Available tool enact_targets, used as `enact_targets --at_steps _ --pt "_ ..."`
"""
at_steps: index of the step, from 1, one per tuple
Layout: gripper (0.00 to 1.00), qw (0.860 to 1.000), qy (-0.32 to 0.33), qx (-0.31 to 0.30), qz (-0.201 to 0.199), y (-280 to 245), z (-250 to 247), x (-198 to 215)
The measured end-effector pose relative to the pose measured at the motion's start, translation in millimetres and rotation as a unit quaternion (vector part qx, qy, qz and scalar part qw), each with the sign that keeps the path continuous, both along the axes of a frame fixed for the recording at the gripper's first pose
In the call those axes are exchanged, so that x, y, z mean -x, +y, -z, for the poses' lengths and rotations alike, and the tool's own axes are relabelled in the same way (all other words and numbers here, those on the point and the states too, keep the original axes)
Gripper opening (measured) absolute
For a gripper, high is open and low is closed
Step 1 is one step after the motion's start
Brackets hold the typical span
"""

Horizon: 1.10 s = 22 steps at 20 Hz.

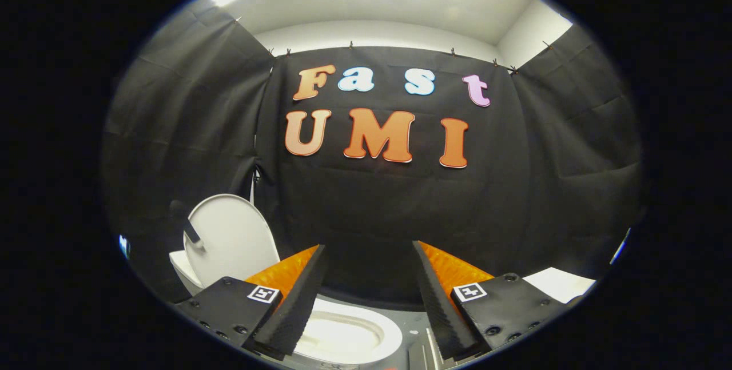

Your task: Open the toilet lid.

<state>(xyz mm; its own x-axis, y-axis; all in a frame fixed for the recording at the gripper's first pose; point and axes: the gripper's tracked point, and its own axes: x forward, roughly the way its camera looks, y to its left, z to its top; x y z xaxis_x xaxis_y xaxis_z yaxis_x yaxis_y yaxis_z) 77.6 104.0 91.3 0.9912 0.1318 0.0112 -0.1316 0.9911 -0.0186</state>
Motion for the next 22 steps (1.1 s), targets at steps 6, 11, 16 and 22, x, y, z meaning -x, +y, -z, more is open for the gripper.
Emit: enact_targets --at_steps 6,11,16,22 --pt "0.95 1.0 0.019 -0.003 0.023 -61 46 30" --pt "0.95 0.999 0.021 -0.011 0.034 -87 69 48" --pt "0.98 0.998 0.022 -0.019 0.055 -110 94 59" --pt "0.99 0.995 0.011 -0.041 0.087 -129 91 65"
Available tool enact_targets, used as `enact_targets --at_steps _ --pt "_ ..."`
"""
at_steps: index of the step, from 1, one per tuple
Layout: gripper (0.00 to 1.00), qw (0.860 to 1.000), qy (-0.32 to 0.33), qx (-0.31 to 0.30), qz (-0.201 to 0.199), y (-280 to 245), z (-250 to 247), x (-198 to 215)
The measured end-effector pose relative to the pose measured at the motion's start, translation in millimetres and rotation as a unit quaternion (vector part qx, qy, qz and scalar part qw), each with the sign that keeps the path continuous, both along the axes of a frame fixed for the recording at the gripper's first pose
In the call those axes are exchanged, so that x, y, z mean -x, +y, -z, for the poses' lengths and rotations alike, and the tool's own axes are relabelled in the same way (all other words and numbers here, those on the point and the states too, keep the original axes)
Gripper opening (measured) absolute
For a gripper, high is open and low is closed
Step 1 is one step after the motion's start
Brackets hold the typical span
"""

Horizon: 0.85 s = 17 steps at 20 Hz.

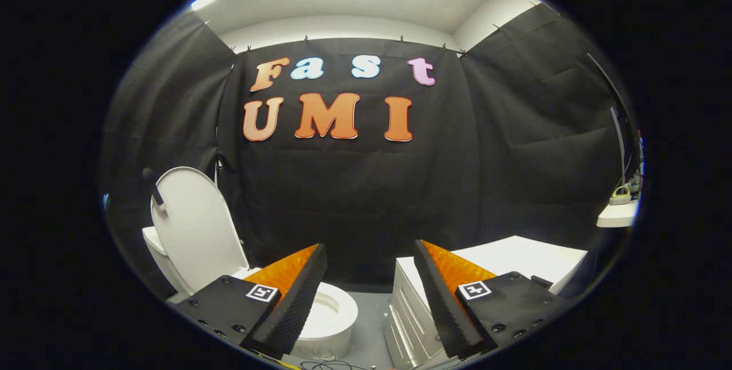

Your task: Open the toilet lid.

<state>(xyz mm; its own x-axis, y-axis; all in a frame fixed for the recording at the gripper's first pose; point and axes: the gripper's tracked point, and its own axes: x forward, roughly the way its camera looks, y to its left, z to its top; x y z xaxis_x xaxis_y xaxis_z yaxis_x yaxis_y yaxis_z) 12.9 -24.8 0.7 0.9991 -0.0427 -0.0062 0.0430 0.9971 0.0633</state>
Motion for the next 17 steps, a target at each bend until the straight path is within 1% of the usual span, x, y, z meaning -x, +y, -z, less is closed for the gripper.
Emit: enact_targets --at_steps 17 --pt "0.99 1.0 0.01 -0.011 0.016 -1.8 4.5 0.6"
